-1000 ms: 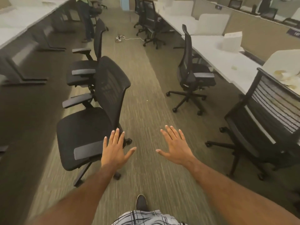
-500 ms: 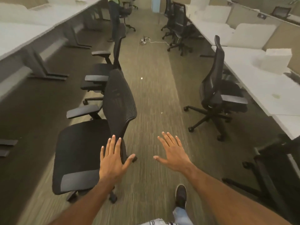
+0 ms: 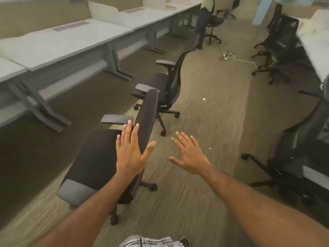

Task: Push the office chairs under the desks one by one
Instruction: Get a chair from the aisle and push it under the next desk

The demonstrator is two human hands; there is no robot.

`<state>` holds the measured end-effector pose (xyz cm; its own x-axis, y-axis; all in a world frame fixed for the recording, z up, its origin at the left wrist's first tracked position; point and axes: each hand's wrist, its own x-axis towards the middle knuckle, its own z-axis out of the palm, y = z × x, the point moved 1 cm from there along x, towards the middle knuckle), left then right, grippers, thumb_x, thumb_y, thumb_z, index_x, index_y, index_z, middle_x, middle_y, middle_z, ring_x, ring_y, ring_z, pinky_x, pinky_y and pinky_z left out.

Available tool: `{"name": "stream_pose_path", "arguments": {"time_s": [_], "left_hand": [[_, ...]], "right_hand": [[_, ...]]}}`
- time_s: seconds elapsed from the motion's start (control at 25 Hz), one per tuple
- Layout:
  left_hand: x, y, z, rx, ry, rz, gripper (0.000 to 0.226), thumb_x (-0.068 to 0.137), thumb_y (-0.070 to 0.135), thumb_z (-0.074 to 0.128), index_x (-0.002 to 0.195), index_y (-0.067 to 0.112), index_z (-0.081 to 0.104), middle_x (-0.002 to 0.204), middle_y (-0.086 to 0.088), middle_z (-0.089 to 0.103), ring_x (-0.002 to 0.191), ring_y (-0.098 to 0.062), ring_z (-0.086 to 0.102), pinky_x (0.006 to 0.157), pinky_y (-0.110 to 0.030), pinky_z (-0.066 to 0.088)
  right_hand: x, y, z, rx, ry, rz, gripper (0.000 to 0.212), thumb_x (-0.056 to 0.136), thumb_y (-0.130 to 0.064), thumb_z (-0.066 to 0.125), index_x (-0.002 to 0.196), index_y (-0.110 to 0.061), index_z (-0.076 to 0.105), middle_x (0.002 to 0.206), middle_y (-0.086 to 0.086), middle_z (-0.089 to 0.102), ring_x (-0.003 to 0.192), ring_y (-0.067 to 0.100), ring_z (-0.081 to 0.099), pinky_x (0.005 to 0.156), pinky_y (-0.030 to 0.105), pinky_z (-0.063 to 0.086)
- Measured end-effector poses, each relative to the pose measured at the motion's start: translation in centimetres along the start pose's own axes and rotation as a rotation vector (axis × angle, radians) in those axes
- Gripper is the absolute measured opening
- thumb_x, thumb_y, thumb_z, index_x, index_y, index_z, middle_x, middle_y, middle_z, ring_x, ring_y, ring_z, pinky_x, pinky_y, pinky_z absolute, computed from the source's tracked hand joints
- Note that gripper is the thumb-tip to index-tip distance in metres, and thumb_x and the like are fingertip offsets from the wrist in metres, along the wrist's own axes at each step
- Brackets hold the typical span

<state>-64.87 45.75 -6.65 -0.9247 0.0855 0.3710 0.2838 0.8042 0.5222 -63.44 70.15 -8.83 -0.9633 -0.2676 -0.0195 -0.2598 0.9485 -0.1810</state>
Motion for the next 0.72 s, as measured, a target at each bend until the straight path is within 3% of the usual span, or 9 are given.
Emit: {"name": "stream_pose_path", "arguments": {"time_s": [0.12,0.28,0.4,0.52,0.72], "left_hand": [[1.8,1.4,0.9,0.064,-0.037,-0.149,0.091,0.091,0.083,0.027,0.158,0.021,0.026,0.171,-0.004,0.010,0.158,-0.019,0.000,0.125,-0.050,0.007],[3.6,2.2,2.4,0.189,-0.273,-0.349,0.096,0.088,0.081,0.040,0.160,0.021,0.021,0.171,-0.007,0.009,0.158,-0.023,0.001,0.125,-0.054,0.017],[4.1,2.1,3.8,0.177,-0.330,-0.499,0.100,0.086,0.078,0.051,0.160,0.020,0.017,0.168,-0.006,0.020,0.153,-0.025,0.024,0.117,-0.052,0.036],[4.1,1.4,4.6,0.257,-0.327,-0.490,0.102,0.083,0.080,0.051,0.160,0.023,0.016,0.157,0.002,0.038,0.135,-0.020,0.049,0.103,-0.044,0.050],[5.0,1.1,5.3,0.302,-0.288,-0.483,0.101,0.083,0.086,0.038,0.161,0.028,0.012,0.151,0.007,0.043,0.129,-0.015,0.052,0.099,-0.038,0.051]], "right_hand": [[4.1,2.1,-2.2,0.008,0.032,-0.104,0.086,0.096,-0.073,0.031,0.162,-0.020,0.015,0.171,0.006,0.004,0.156,0.021,-0.005,0.125,0.047,-0.004],[9.9,2.7,-4.0,0.003,0.030,-0.246,0.081,0.098,-0.069,0.039,0.161,-0.020,0.023,0.171,0.006,0.007,0.156,0.021,-0.002,0.125,0.047,-0.002],[14.6,2.7,-5.2,0.021,0.029,-0.342,0.077,0.098,-0.065,0.045,0.159,-0.020,0.028,0.170,0.005,0.010,0.156,0.020,0.000,0.125,0.045,0.000],[18.7,2.9,-5.8,-0.001,0.023,-0.443,0.077,0.098,-0.065,0.044,0.159,-0.021,0.028,0.170,0.004,0.010,0.156,0.020,0.001,0.126,0.046,0.003],[24.4,3.2,-5.3,-0.058,-0.061,-0.559,0.080,0.097,-0.069,0.037,0.159,-0.020,0.027,0.170,0.005,0.010,0.156,0.021,0.003,0.126,0.044,0.004]]}}
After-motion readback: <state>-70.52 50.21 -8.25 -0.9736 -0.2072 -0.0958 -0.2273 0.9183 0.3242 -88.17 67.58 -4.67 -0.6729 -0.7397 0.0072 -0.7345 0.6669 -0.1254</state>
